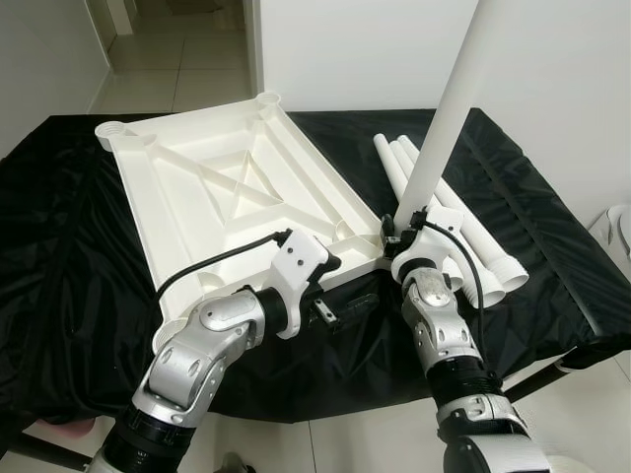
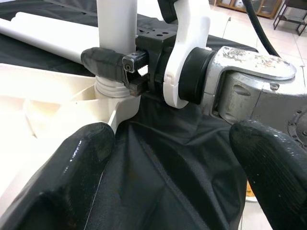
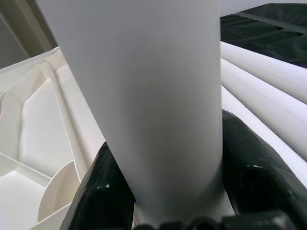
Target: Building children table
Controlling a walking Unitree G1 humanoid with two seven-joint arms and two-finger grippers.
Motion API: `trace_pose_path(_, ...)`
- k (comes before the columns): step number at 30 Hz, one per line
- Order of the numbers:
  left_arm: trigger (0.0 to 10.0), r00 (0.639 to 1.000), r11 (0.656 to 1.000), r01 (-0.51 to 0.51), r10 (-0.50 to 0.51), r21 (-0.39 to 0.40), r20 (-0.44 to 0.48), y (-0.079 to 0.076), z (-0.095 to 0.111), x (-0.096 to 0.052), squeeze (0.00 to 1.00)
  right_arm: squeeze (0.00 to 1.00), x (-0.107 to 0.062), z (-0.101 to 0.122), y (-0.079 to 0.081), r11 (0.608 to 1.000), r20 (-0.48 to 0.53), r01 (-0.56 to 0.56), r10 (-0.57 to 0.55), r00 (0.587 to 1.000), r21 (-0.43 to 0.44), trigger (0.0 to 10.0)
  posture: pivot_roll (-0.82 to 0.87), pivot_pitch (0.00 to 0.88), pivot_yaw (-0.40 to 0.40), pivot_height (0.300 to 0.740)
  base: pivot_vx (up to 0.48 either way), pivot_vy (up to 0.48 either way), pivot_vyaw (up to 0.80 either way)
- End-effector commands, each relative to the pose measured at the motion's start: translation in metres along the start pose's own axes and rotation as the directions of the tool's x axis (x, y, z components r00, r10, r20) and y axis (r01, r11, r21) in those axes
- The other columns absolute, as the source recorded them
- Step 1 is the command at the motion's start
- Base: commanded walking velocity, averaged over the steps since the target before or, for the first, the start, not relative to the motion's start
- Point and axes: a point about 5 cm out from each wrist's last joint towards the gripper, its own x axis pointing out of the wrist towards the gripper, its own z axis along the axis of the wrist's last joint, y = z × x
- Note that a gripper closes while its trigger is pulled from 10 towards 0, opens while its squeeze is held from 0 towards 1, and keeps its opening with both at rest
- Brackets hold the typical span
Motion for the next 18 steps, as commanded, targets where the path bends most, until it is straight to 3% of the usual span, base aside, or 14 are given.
trace_pose_path(1,10.0,1.0,1.0,-0.009,0.009,0.005,-0.01,0.0,-0.002,0.001,0.0,0.0,-0.005,-0.01,0.011,0.999,-0.051,-0.044,0.045,0.998,0.015,0.0,-0.05,0.015,-0.019,0.74,0.0,0.0,0.0)
trace_pose_path(2,10.0,1.0,1.0,-0.002,0.002,0.012,-0.008,0.001,-0.002,0.002,0.0,0.0,-0.016,-0.009,0.032,0.992,-0.043,-0.115,0.117,0.992,0.044,0.0,-0.06,0.006,-0.015,0.74,0.0,0.0,0.0)
trace_pose_path(4,10.0,1.0,1.0,-0.001,0.001,0.014,-0.008,0.001,-0.002,0.002,0.0,0.0,-0.019,-0.008,0.037,0.991,-0.04,-0.129,0.131,0.991,0.047,0.0,-0.06,0.006,-0.015,0.74,0.0,0.0,0.0)
trace_pose_path(13,10.0,1.0,1.0,0.012,-0.012,0.017,0.0,0.002,0.0,0.006,0.0,0.0,-0.027,-0.011,0.037,0.989,-0.072,-0.146,0.145,0.987,0.0,0.0,-0.07,0.006,-0.006,0.74,0.0,0.0,0.0)
trace_pose_path(14,10.0,1.0,1.0,0.013,-0.013,0.017,-0.001,0.002,0.0,0.006,0.0,0.0,-0.027,-0.013,0.034,0.99,-0.09,-0.138,0.136,0.987,-0.012,4.7,-0.08,0.005,-0.003,0.74,0.0,0.0,0.0)
trace_pose_path(15,10.0,1.0,1.0,0.013,-0.013,0.017,-0.001,0.002,0.0,0.006,0.0,0.0,-0.027,-0.013,0.034,0.99,-0.09,-0.138,0.136,0.987,-0.012,4.7,-0.08,0.005,-0.003,0.74,0.0,0.0,0.0)
trace_pose_path(16,10.0,1.0,1.0,0.016,-0.016,0.018,-0.001,0.002,0.0,0.007,0.0,1.0,-0.027,-0.014,0.027,0.993,-0.091,-0.115,0.113,0.989,-0.02,10.0,-0.08,0.007,-0.002,0.74,0.0,0.0,0.0)
trace_pose_path(18,10.0,1.0,1.0,0.019,-0.019,0.019,-0.001,0.002,0.0,0.007,0.0,1.0,-0.027,-0.013,0.022,0.994,-0.082,-0.112,0.11,0.991,-0.021,10.0,-0.09,0.01,0.0,0.74,0.0,0.0,0.0)
